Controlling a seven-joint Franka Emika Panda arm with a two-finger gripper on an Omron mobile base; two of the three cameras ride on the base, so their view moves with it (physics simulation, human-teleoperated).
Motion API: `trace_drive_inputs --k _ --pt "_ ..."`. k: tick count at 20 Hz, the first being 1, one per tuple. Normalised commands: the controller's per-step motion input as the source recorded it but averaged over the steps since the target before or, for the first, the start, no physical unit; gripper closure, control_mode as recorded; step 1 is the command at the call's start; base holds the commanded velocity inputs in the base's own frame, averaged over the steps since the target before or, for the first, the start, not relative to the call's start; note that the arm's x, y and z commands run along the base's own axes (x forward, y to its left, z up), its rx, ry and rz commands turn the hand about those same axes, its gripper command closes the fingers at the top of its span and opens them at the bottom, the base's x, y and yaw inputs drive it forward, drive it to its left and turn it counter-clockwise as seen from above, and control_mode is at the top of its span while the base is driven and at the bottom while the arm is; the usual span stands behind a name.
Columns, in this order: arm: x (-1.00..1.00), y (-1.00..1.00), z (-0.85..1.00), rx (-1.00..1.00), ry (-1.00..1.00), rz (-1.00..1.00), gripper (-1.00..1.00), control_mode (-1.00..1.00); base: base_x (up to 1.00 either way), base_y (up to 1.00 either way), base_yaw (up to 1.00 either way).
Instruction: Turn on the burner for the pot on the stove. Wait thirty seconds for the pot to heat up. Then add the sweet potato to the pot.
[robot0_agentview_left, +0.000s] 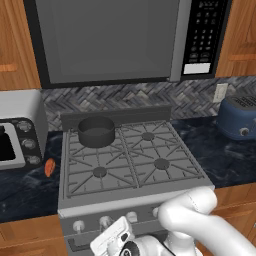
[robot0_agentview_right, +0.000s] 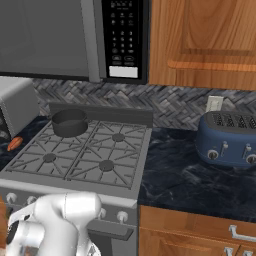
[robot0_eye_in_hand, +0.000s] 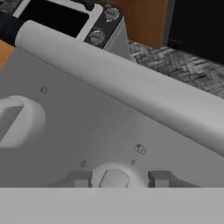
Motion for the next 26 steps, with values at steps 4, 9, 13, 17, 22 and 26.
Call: trace_drive_inputs --k 4,9,13,17,22,26 --pt "-0.07 0.00 -0.25 -0.12 0.05 0.41 1.00 -1.00 0.00 0.00 0.00" --pt "-0.04 0.00 -0.31 -0.16 0.08 0.43 1.00 -1.00 0.00 0.00 0.00" --pt "-0.02 0.00 -0.32 -0.18 0.10 0.43 1.00 -1.00 0.00 0.00 0.00" --pt "-0.01 0.01 -0.19 -0.14 0.08 0.39 1.00 -1.00 0.00 0.00 0.00" --pt "0.00 -0.02 0.00 0.00 0.00 0.00 -1.00 -1.00 0.00 0.00 0.00" --pt "-0.18 0.12 0.56 0.00 -0.06 -0.09 -1.00 -1.00 0.00 0.00 0.00"
